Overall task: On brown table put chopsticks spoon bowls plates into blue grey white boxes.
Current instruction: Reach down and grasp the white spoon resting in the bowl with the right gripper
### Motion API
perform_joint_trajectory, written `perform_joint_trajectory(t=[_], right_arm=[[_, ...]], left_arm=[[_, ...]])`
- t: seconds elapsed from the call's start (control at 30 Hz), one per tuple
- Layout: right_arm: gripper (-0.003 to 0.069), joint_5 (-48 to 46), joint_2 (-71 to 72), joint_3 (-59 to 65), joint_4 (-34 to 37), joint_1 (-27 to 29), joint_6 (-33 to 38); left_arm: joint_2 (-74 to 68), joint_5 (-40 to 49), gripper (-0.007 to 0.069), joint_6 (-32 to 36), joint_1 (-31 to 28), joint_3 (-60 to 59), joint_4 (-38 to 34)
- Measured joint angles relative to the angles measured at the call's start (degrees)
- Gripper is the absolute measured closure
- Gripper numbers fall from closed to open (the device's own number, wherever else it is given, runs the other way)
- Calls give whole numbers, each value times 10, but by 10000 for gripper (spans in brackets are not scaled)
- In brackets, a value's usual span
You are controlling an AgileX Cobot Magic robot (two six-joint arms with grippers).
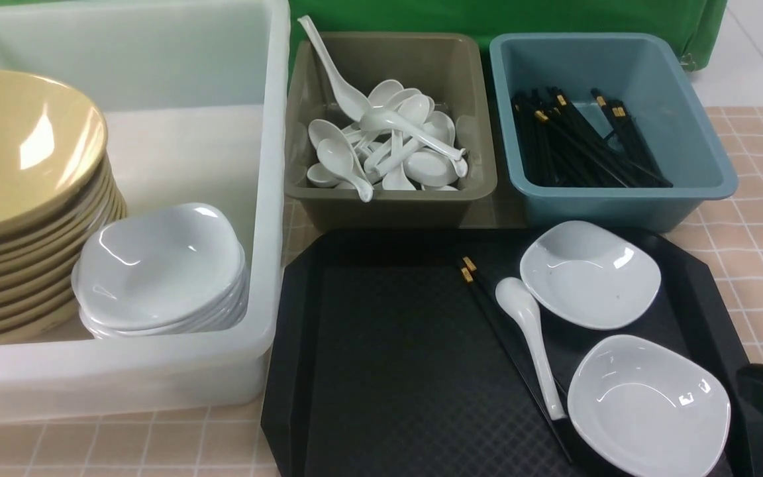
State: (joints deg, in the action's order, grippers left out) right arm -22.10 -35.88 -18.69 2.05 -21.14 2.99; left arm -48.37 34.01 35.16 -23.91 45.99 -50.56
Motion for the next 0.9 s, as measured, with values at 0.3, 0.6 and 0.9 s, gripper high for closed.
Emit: perform_joint_trajectory(t=[0.3, 0.6, 0.9], right_arm=[[610, -166, -63, -62, 0, -88, 75], [518, -194, -277, -240, 17, -93, 67], [289, -176, -495, -363, 20, -93, 62]], left_arm=[[229, -31, 619, 238, 205, -106, -2], [384, -3, 618, 203, 216, -252, 125], [407, -90, 617, 184, 216, -310, 137]])
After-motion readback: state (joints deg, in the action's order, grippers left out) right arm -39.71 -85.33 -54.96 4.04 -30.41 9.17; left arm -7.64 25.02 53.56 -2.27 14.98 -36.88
